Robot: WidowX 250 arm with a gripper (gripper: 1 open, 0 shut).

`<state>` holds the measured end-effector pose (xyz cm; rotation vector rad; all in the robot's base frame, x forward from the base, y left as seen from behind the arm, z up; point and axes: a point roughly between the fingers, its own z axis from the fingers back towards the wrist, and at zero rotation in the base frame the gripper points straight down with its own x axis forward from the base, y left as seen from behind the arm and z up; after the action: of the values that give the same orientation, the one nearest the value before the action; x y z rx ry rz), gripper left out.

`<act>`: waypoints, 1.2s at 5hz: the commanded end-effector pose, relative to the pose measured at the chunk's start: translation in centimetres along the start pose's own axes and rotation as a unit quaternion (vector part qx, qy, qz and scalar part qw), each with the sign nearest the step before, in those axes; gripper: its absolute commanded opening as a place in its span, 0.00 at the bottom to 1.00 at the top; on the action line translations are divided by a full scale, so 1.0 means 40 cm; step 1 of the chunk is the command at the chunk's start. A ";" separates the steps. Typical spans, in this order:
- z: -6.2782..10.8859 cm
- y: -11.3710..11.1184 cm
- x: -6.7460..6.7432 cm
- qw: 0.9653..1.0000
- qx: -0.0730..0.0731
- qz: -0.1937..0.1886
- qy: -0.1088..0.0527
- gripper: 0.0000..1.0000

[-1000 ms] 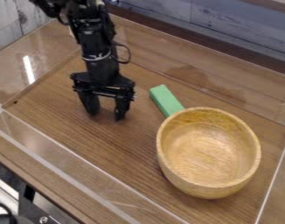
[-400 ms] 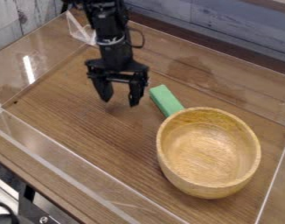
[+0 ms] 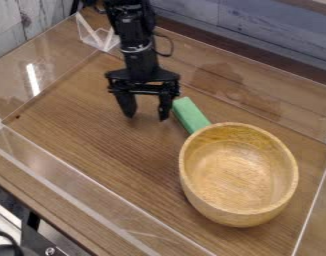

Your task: Remove the green block from the brown bowl and put it on the table

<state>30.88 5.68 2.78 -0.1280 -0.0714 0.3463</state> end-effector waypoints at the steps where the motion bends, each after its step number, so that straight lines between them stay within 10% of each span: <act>1: 0.033 -0.042 0.054 0.998 -0.003 0.050 -0.039 1.00; 4: 0.017 -0.104 0.028 0.990 -0.012 0.124 -0.066 1.00; 6: 0.108 -0.116 0.050 0.987 -0.032 0.135 -0.075 1.00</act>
<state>32.93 2.22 5.54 -0.1626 -0.1403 0.6271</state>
